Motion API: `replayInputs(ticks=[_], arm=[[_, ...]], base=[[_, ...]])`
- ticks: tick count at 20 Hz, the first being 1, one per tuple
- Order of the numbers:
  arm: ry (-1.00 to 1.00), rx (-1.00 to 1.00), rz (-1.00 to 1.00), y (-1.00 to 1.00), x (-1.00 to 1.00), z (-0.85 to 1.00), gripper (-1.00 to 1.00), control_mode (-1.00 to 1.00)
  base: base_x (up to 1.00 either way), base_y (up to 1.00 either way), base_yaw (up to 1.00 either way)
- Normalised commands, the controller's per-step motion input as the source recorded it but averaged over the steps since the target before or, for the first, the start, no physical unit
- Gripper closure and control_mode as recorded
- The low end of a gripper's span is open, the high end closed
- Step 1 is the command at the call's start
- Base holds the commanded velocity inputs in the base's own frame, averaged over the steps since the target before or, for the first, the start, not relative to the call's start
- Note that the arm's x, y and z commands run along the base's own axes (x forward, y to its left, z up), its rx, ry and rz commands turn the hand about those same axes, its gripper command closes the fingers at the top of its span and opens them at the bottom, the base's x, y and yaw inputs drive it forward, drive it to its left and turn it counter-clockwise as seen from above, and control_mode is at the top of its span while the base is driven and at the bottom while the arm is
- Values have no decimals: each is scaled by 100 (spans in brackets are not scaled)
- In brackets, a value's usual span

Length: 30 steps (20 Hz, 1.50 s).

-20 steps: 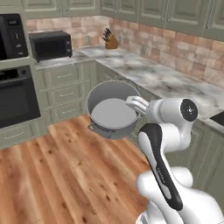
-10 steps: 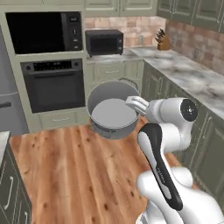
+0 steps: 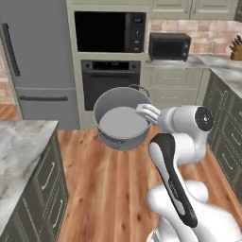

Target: Move the pot and pan from the stove into the sink.

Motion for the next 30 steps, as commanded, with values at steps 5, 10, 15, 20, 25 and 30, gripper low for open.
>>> replayInputs(ticks=[5,10,15,20,25,30], arm=[[0,0,0,0,0,0,100,100],[0,0,0,0,0,0,100,100],[0,0,0,0,0,0,100,100],[0,0,0,0,0,0,100,100],[0,0,0,0,0,0,100,100],[0,0,0,0,0,0,100,100]], base=[[-4,0,50],[-5,0,50],[-6,0,50],[-9,0,50],[-8,0,50],[-6,0,50]])
